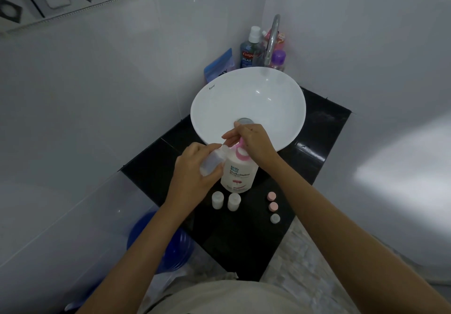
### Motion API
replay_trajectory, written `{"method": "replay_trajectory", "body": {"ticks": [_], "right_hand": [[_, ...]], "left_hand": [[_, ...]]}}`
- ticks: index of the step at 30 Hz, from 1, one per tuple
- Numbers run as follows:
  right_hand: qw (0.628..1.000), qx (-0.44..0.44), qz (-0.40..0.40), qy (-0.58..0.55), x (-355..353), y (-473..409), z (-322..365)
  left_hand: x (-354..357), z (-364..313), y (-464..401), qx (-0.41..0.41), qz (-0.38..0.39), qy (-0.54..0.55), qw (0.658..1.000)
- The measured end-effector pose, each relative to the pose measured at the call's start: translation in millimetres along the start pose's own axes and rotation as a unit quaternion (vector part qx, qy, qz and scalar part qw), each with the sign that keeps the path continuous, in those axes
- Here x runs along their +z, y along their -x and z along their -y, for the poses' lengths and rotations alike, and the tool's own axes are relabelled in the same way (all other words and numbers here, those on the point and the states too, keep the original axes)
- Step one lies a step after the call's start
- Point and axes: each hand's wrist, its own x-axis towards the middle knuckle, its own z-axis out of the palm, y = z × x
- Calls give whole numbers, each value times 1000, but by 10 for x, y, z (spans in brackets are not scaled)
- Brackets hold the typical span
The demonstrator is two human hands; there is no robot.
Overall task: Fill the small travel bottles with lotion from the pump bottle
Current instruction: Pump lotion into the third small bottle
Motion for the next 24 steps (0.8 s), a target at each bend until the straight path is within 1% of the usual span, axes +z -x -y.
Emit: {"method": "replay_trajectory", "body": {"ticks": [4,7,9,12,17,24], "right_hand": [[1000,-1,0,-1,2,8,13],[1000,-2,-2,2,1,15,17],[1000,-2,-5,5,2,13,16],[1000,2,-4,11,-5,12,12],[1000,7,-3,12,-10,12,11],[998,49,12,23,24,43,-55]], "left_hand": [[25,-18,2,18,6,-24,1000],[43,-49,0,26,-1,-12,1000],[48,-65,-6,7,-12,24,1000],[50,-101,-10,-43,-31,87,995],[105,-100,-2,-83,-19,173,981],[174,-76,-7,-116,-17,223,968]]}}
